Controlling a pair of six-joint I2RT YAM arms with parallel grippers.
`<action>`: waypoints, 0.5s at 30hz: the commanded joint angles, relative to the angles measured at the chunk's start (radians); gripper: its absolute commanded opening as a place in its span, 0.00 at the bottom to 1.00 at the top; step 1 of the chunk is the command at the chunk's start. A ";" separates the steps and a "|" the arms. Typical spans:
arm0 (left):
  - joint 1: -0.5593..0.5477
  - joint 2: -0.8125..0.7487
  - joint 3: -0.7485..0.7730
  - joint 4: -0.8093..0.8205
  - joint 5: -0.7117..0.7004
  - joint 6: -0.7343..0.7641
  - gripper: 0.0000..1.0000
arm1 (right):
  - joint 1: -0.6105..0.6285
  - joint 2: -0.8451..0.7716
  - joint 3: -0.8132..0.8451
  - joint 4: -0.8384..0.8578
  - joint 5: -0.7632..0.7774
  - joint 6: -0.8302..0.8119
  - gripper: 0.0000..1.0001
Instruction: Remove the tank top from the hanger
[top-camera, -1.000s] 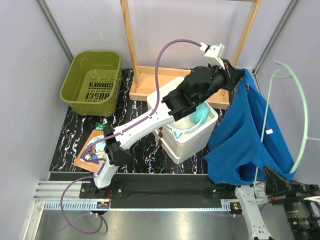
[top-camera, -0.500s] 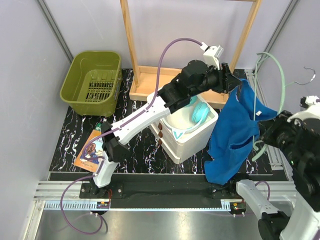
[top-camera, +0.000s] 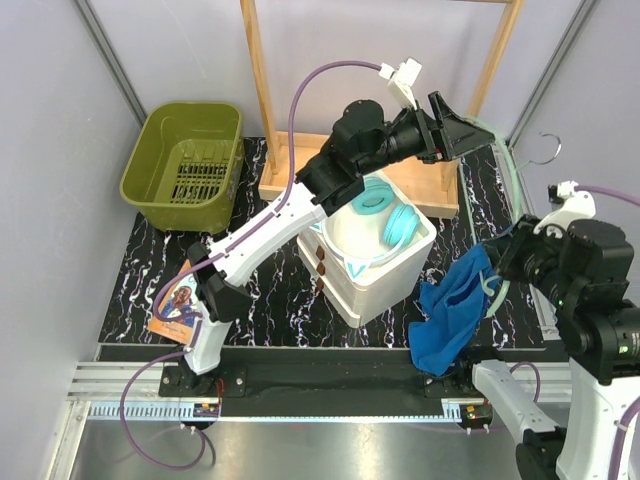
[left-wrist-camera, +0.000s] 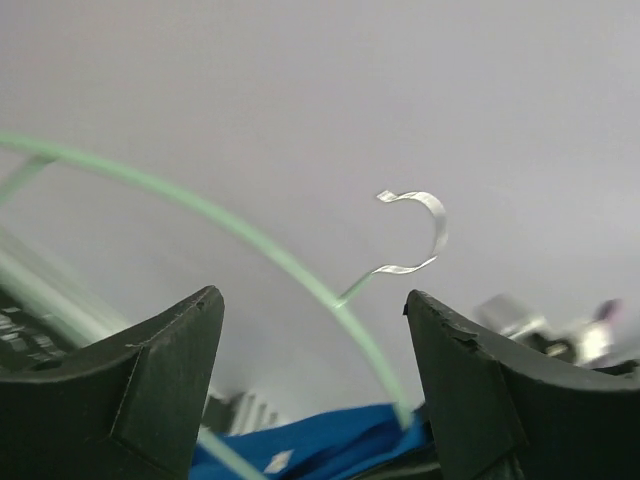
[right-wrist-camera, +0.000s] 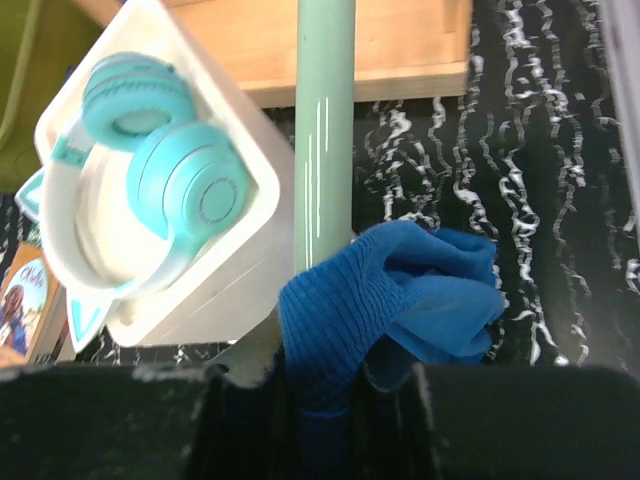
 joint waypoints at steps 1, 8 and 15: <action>-0.036 -0.031 0.034 0.180 0.054 -0.187 0.80 | 0.001 -0.075 -0.089 0.202 -0.134 -0.022 0.00; -0.073 -0.029 0.000 0.096 -0.038 -0.181 0.69 | 0.003 -0.106 -0.128 0.225 -0.136 -0.030 0.00; -0.107 -0.051 -0.040 0.056 -0.133 -0.163 0.65 | 0.003 -0.121 -0.123 0.219 -0.097 -0.036 0.00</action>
